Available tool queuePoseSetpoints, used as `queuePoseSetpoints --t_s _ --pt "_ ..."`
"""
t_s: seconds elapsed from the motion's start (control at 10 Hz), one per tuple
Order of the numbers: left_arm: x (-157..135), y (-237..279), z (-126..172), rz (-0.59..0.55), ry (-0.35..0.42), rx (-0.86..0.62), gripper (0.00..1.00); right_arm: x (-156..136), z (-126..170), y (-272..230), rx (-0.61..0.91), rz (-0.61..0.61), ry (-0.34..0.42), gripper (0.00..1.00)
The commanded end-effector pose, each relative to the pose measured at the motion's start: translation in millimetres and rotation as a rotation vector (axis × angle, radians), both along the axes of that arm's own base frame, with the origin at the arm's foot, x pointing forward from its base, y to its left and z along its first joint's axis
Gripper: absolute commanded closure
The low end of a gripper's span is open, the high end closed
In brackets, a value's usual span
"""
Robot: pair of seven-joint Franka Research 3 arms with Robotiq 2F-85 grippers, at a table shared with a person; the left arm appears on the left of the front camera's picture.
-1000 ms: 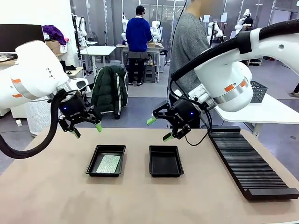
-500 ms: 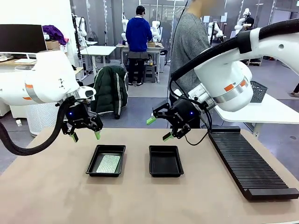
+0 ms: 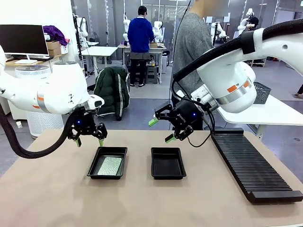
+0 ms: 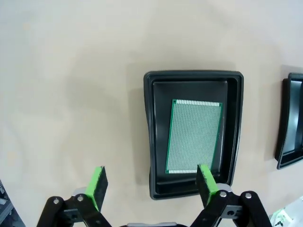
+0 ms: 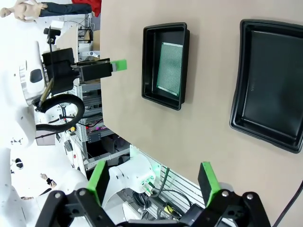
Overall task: Inspect and transfer BCBs to ESD trays.
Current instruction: Pick up the ESD tray and place it on the left side of the table.
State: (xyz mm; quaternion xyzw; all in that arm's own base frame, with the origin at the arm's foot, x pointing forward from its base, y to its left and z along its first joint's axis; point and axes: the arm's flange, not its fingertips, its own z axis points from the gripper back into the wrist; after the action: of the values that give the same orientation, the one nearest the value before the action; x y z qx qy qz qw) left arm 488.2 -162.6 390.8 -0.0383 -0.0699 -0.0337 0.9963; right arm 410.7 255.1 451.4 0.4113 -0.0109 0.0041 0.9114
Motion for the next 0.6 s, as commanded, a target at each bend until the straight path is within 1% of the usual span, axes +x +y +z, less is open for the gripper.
queuePoseSetpoints --t_s 0.0,0.2,0.3,0.4,0.5 --pt "1 -11 -17 0.03 -0.019 0.02 0.0 0 -1 0 -0.008 0.002 0.002 0.0" --pt "-1 -14 -33 0.062 0.001 0.008 0.0 0 -1 0 -0.008 0.002 0.002 0.0" --pt "-3 -14 -43 0.073 0.009 0.027 0.0 0 -1 0 -0.008 0.002 0.002 0.0" --pt "-3 -13 -56 0.082 0.007 0.028 0.0 0 -1 0 -0.008 0.002 0.002 0.0" --pt "-3 -14 -60 0.083 0.001 0.032 0.0 0 -1 0 -0.008 0.002 0.002 0.0"
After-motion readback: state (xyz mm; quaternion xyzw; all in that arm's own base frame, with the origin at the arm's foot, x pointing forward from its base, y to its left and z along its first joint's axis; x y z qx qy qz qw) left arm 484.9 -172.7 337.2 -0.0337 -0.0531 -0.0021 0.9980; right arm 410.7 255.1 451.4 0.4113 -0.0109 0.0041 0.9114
